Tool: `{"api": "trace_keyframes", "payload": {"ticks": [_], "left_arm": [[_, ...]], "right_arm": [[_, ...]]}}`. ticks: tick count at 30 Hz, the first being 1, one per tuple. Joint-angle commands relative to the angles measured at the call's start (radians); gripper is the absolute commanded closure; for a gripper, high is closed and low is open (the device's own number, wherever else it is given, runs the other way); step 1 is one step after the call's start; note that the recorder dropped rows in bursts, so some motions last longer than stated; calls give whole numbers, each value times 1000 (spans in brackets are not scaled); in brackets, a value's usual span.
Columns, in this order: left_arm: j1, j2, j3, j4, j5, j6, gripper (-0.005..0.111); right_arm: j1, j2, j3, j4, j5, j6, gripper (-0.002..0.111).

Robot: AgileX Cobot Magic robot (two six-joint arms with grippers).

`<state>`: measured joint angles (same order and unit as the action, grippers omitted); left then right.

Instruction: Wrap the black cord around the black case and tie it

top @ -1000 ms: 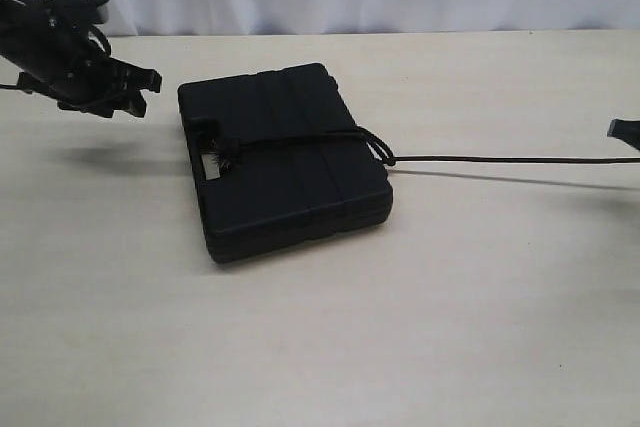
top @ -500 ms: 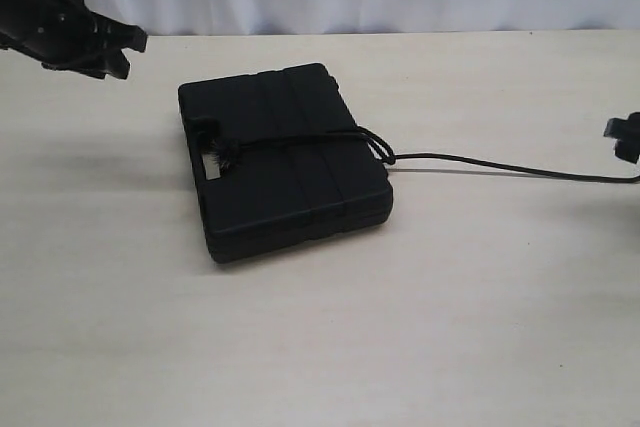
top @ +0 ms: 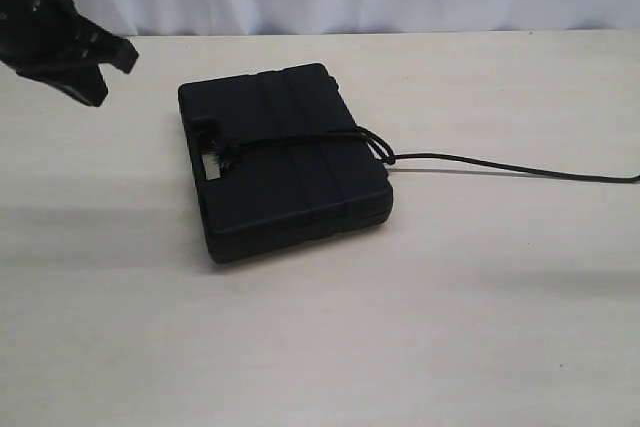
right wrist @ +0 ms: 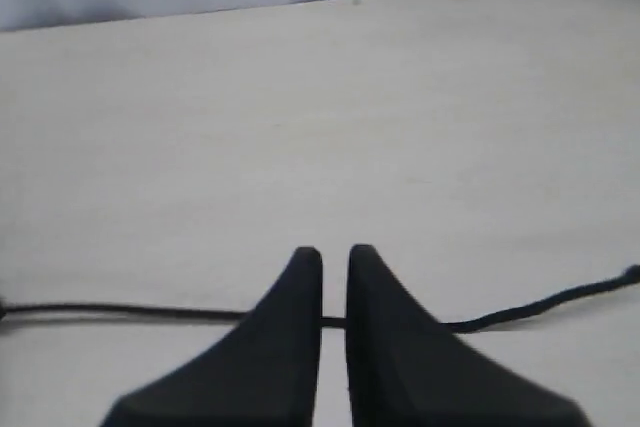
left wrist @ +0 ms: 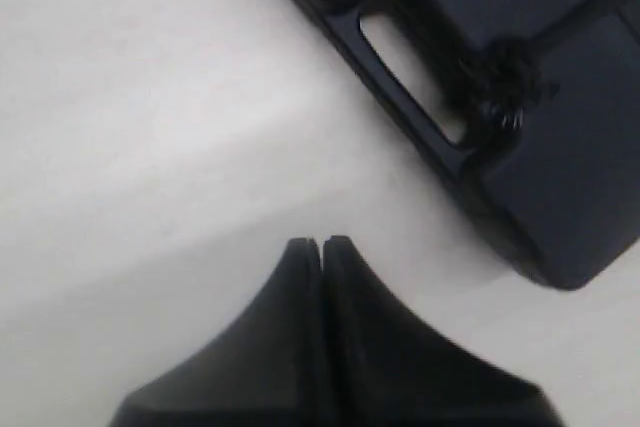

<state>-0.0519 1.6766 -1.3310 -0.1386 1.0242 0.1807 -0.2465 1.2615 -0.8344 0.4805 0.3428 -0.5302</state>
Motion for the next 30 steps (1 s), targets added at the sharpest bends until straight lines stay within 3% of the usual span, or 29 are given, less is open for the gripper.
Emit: {"api": "trace_keyframes", "payload": {"ticks": [1, 8, 14, 19, 24, 27, 30], "left_arm": [[-136, -108, 90, 226, 26, -181, 107], [-246, -404, 291, 154, -101, -196, 107], [-297, -770, 518, 145, -427, -181, 107], [-299, -1043, 707, 145, -692, -139, 107], [-299, -1273, 894, 145, -1007, -87, 107], [-299, -1311, 994, 145, -1235, -87, 107], [-299, -1285, 1058, 145, -1336, -87, 107]], "right_arm": [[95, -85, -2, -19, 179, -48, 104], [165, -211, -2, -326, 408, 351, 104], [301, -424, 46, -508, 397, 471, 104], [400, -692, 219, -550, 147, 468, 104], [435, -939, 449, -541, -140, 467, 104], [435, -1020, 582, -541, -384, 467, 104], [435, -1043, 696, -541, -616, 467, 104]]}}
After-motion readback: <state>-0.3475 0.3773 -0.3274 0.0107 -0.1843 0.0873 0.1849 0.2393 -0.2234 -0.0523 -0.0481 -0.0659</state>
